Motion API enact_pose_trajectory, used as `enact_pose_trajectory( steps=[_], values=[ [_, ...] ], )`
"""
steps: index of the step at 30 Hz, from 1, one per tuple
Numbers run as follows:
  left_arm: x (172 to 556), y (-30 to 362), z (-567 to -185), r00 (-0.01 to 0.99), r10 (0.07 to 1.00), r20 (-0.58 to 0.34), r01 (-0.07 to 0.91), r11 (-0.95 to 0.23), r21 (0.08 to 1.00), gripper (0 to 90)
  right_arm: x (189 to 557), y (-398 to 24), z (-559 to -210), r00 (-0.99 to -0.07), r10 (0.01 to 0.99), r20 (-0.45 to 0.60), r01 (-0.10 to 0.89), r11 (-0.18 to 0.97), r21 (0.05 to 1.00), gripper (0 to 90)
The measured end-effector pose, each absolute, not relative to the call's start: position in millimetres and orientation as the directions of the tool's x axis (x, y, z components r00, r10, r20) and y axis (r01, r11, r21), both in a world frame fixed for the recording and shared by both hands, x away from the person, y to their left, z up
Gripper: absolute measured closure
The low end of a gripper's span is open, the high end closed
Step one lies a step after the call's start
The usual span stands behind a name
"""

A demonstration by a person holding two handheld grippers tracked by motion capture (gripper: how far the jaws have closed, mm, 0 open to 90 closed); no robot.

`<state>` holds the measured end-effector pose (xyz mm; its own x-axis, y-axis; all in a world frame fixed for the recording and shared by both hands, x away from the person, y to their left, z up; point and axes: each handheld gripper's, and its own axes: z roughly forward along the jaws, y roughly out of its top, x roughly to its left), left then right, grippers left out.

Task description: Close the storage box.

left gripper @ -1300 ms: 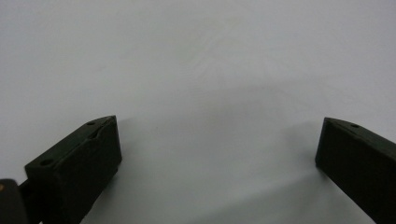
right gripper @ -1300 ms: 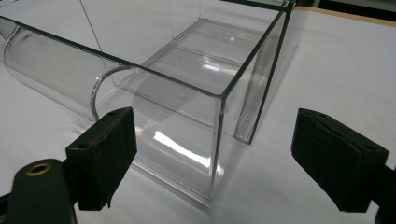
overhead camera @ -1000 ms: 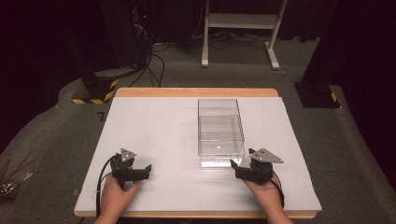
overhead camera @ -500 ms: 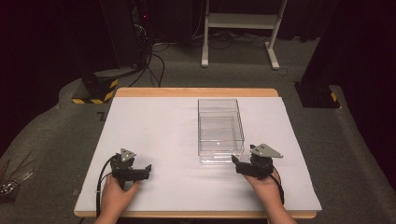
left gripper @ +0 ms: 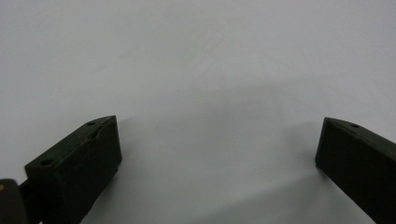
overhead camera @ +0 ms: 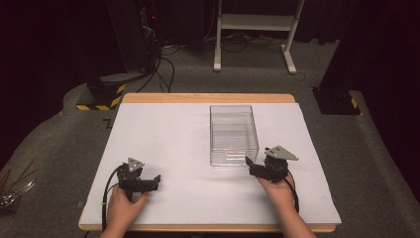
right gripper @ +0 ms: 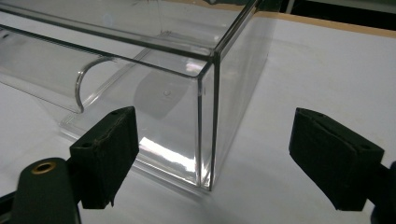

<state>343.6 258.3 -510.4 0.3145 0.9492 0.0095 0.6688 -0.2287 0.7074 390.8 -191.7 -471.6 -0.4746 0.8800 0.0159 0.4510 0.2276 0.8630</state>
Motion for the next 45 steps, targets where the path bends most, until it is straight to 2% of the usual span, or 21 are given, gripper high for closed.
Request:
enact_pose_trajectory(
  steps=[26,45],
  values=[
    [344,258,-510,0.314,0.949,0.009,0.669,-0.228,0.707,0.4,415,-183,-473,-0.443,0.896,0.031,0.464,0.200,0.863,15.8],
    [343,258,-511,0.312,0.950,0.006,0.670,-0.225,0.708,0.4,413,-183,-471,-0.457,0.889,0.031,0.471,0.212,0.857,19.2]
  ],
)
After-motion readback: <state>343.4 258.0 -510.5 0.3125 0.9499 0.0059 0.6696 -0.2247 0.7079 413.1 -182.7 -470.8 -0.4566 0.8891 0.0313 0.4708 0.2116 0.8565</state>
